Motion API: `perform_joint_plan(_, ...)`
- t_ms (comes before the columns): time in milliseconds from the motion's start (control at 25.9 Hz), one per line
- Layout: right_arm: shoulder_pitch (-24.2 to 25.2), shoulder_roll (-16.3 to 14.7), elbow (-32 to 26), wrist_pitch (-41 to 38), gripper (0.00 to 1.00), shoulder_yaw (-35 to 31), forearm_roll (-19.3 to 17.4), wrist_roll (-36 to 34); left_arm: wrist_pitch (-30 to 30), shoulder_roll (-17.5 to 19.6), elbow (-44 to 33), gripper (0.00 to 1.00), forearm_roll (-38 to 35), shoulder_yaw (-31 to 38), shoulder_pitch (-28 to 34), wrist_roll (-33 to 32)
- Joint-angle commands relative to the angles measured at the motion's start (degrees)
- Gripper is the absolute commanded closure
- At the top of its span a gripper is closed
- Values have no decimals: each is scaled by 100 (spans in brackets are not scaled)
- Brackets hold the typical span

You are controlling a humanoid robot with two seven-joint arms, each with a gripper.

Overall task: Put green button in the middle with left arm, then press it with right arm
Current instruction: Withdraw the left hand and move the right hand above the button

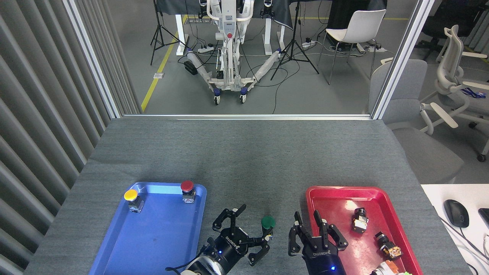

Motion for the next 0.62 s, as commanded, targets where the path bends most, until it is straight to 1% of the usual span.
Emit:
perform_joint_plan(0, -197, 62, 186, -27, 73, 254, 7, 12, 486, 203, -1014, 1, 106, 400, 683, -7)
perform_joint_plan(77, -285, 88, 318, -18, 82, 377, 16, 39, 952, 378, -1444, 1, 124, 470, 955, -7)
perform_joint_plan(155, -337, 158, 503, -9, 83, 474, 104, 39, 1374, 633, -1787, 1, 150, 646, 1175, -16)
perform_joint_plan(193, -390, 185, 591, 0, 83, 509, 148, 39, 1523, 669, -1884, 1, 203, 822, 1298, -16)
perform_joint_plan(270, -469, 211, 784, 0, 83, 553, 166, 39, 1576, 677, -1911, 1, 572, 1340, 1465, -24)
perform_joint_plan(386, -575, 264, 1048, 35, 83, 632, 174, 30, 1559, 713, -1884, 1, 1310, 2158, 1518, -16)
perform_joint_plan(464, -619, 273, 1197, 35, 83, 632, 174, 30, 1550, 844, -1937, 1, 1416, 2377, 1685, -16)
perform_joint_plan(579, -680, 281, 1417, 26, 83, 641, 174, 12, 1559, 1055, -2034, 1, 1539, 2430, 1729, -24)
